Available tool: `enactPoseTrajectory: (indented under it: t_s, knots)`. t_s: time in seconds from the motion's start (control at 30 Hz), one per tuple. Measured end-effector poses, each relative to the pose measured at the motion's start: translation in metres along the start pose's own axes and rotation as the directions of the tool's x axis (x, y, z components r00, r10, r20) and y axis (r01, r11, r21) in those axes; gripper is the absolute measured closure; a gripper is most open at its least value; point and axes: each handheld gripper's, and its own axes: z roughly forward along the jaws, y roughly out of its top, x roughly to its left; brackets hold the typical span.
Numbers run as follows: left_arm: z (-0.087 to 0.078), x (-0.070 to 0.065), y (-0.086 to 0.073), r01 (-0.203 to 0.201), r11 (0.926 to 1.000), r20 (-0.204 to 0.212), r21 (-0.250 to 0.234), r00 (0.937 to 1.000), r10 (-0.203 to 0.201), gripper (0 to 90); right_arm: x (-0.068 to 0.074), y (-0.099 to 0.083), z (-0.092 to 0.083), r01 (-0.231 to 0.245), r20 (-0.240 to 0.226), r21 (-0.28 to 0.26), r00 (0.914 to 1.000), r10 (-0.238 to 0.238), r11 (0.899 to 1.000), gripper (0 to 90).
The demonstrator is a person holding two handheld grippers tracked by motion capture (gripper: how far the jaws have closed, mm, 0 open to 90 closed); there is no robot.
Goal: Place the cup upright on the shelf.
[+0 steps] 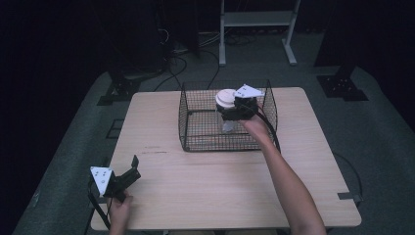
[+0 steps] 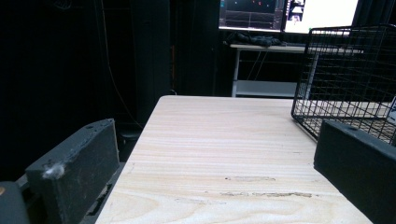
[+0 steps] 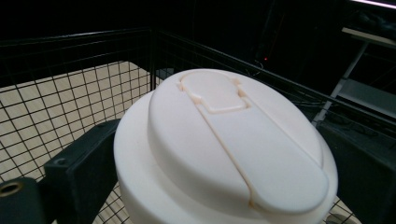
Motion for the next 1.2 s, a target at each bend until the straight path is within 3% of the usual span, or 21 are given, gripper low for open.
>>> enactPoseTrajectory:
  t_s: [0.57,0.93,1.2]
  knots:
    - [0.0,0.0,0.0,0.002,1.0,-0.006,0.003,1.0,-0.002,0.0,-0.004,0.009,-0.012,0.002,0.007,-0.041,1.0,-0.001,0.999,2.3]
    - [0.0,0.0,0.0,-0.001,1.0,-0.007,0.004,1.0,0.001,0.0,-0.007,0.02,-0.032,0.002,0.02,-0.102,0.9998,0.001,0.995,2.3]
    - [-0.001,0.0,0.0,0.0,1.0,-0.005,0.002,1.0,0.0,0.0,-0.003,0.025,-0.044,0.012,0.023,-0.112,0.9997,-0.01,0.994,2.2]
